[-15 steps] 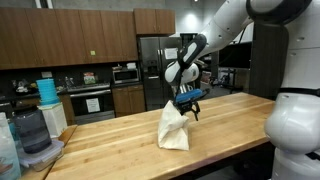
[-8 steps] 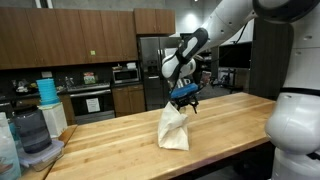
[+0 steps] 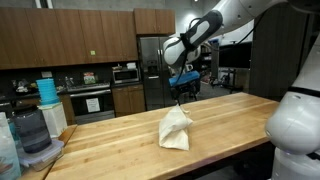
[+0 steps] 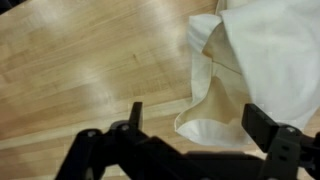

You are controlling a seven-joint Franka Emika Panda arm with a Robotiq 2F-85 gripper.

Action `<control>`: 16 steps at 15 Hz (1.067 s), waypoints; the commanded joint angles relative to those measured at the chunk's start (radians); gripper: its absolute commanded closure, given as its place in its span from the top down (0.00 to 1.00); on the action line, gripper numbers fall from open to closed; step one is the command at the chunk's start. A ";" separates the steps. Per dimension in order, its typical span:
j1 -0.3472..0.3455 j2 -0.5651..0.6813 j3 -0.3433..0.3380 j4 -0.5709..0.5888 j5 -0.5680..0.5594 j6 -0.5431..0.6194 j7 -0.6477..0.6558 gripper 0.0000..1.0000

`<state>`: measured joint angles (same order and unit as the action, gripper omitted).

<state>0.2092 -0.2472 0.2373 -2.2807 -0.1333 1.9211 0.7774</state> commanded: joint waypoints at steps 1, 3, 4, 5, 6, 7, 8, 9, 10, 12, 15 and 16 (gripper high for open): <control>-0.018 -0.129 0.034 -0.044 -0.026 0.002 0.046 1.00; -0.013 -0.168 0.048 -0.046 -0.016 0.025 0.043 1.00; -0.011 -0.177 0.055 -0.042 -0.010 0.040 0.035 1.00; -0.006 -0.181 0.059 -0.039 0.002 0.069 0.016 1.00; 0.003 -0.177 0.058 -0.037 0.025 0.114 -0.013 0.80; 0.008 -0.165 0.060 -0.036 0.043 0.168 -0.039 0.74; 0.012 -0.154 0.062 -0.036 0.064 0.209 -0.060 0.70; 0.015 -0.138 0.062 -0.039 0.083 0.262 -0.088 0.61; 0.019 -0.123 0.061 -0.043 0.110 0.301 -0.116 0.54; 0.015 -0.087 0.062 -0.042 0.155 0.334 -0.154 0.38; 0.012 -0.033 0.055 -0.037 0.212 0.351 -0.207 0.15; 0.012 -0.016 0.052 -0.035 0.231 0.346 -0.222 0.07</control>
<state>0.2214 -0.3087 0.3049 -2.3265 0.0417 2.2582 0.6152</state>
